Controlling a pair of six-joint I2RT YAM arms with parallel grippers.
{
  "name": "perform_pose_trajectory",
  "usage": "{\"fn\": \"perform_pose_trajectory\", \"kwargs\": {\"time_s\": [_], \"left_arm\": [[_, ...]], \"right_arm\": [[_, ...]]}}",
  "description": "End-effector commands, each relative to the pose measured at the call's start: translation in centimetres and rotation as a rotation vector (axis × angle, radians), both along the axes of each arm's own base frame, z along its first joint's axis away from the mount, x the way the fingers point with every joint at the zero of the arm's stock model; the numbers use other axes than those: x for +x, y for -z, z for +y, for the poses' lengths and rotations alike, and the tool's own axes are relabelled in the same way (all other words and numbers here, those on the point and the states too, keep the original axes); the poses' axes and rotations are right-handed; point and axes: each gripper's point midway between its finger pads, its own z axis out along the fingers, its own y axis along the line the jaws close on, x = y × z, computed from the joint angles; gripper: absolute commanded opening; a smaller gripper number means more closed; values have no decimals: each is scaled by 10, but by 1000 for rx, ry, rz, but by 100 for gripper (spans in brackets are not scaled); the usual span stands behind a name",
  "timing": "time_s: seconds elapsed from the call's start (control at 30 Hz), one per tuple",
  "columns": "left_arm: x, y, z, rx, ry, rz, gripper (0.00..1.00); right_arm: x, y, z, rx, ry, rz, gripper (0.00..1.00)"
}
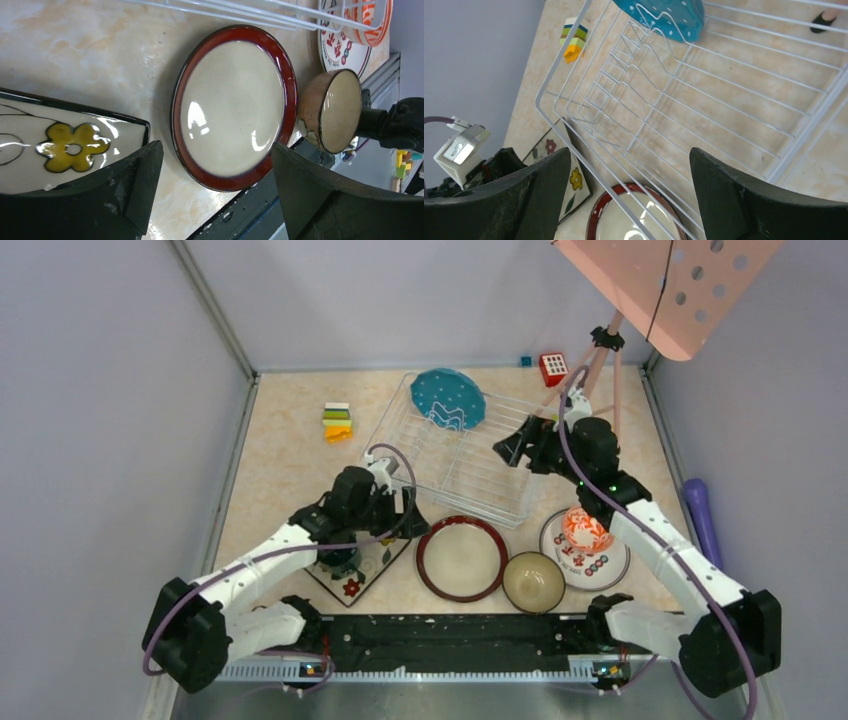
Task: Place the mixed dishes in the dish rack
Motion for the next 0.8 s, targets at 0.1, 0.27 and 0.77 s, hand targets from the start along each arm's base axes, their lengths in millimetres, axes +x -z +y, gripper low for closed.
{"fn": "perform_pose_trajectory", "kwargs": {"time_s": [0.1, 0.27, 0.77], "left_arm": [[-1, 14, -27, -11, 50, -17, 82], [15, 28, -25, 81, 36, -8, 74], [11, 62, -41, 91, 116, 104, 74]], "right_arm": [[-47, 6, -14, 20, 11, 88, 96], [-66, 18, -13, -4, -62, 63, 96], [-84, 14, -28, -43, -57, -38, 97]]}}
